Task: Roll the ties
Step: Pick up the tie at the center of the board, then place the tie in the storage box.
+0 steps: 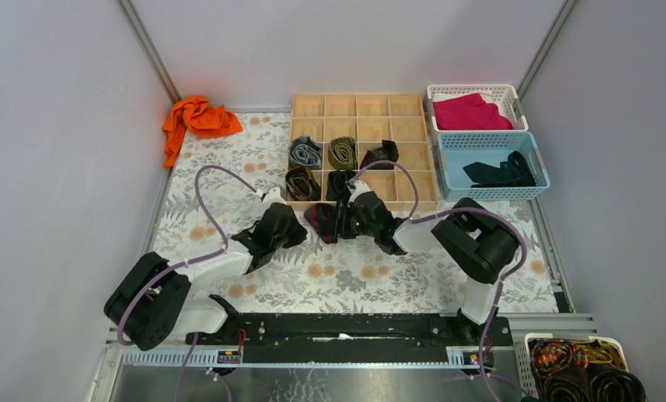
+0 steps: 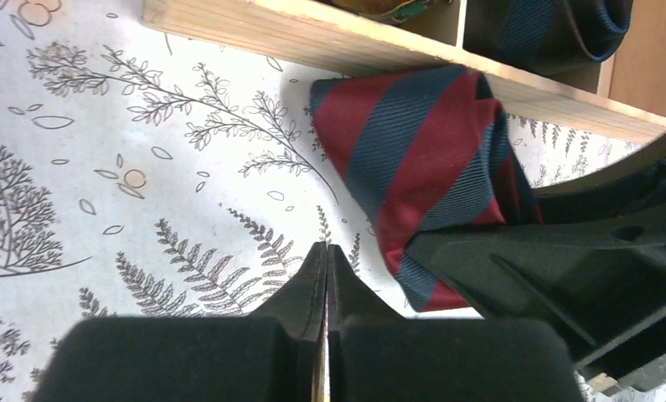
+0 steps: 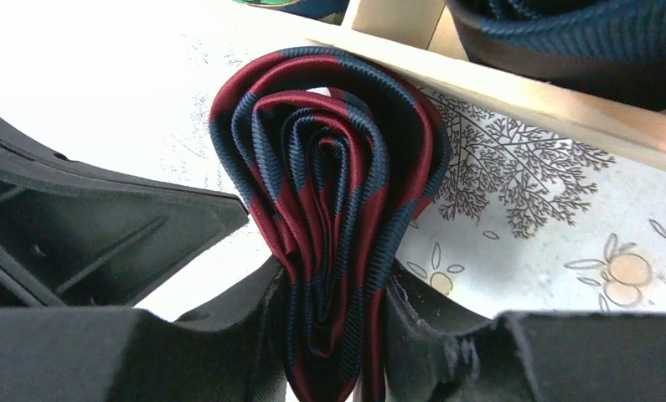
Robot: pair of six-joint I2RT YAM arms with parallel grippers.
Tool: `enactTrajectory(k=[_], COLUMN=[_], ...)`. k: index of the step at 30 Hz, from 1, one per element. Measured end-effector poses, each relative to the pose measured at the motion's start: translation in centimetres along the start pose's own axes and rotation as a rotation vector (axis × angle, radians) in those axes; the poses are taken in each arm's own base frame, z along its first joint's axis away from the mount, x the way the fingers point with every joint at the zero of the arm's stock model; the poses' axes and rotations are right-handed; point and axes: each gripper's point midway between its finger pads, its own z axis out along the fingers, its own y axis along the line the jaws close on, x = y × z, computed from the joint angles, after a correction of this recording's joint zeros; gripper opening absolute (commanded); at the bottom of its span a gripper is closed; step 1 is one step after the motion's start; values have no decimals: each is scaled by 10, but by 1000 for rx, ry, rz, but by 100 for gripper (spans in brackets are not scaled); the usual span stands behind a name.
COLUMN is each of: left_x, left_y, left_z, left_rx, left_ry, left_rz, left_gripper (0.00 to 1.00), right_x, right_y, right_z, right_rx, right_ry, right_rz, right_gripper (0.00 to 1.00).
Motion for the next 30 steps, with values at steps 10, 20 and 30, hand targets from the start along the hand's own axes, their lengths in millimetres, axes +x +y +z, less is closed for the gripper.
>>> enactTrajectory(k=[10, 20, 30], left_x=[-1, -8, -34], left_y=[7, -2, -31], left_z=[-14, -21, -25], left_rx=[-11, 21, 84], left_ry=[-10, -25, -69], left_rz=[0, -4, 5], left_gripper=[0, 0, 0], right_x=[-25, -85, -88], right_y=[23, 8, -90], right_z=[-56, -132, -127], right_rx=[109, 400, 729], right_ry=[-97, -286, -137], right_rz=[-187, -263, -271], right_gripper=[0, 0, 0])
